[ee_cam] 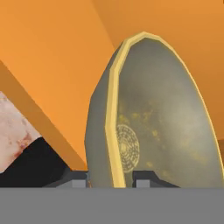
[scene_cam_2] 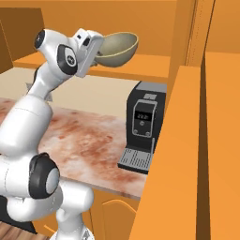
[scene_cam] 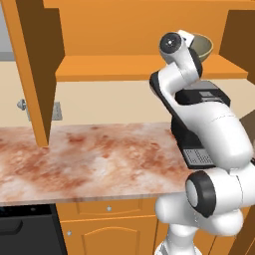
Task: Move the bowls from the cabinet to the plates on the dining table.
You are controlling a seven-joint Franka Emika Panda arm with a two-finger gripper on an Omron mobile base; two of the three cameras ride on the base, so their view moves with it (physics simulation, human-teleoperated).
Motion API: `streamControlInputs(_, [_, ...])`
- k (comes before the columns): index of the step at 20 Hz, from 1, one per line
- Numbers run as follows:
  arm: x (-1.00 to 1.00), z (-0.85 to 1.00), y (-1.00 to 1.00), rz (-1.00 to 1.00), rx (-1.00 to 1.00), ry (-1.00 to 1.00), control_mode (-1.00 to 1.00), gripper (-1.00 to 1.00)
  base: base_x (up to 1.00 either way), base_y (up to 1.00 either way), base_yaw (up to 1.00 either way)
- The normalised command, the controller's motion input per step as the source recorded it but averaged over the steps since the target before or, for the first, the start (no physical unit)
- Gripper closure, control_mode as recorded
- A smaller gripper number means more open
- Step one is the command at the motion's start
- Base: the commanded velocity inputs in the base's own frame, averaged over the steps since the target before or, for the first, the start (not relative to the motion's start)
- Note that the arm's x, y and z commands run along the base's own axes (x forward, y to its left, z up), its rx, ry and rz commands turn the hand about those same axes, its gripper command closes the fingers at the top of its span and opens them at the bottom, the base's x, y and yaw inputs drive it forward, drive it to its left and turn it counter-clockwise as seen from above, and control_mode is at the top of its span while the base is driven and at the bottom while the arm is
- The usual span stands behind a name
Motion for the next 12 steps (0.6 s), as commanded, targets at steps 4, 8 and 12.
streamControlInputs(4, [-0.63,0.18,0.08,0.00,0.00,-0.03,-1.00,1.00,0.00,0.00,0.00])
streamControlInputs(8, [-0.57,0.27,0.11,0.00,0.00,0.00,-1.00,1.00,0.00,0.00,0.00])
streamControlInputs(12, [-0.42,0.34,0.14,0.00,0.03,0.09,-1.00,1.00,0.00,0.00,0.00])
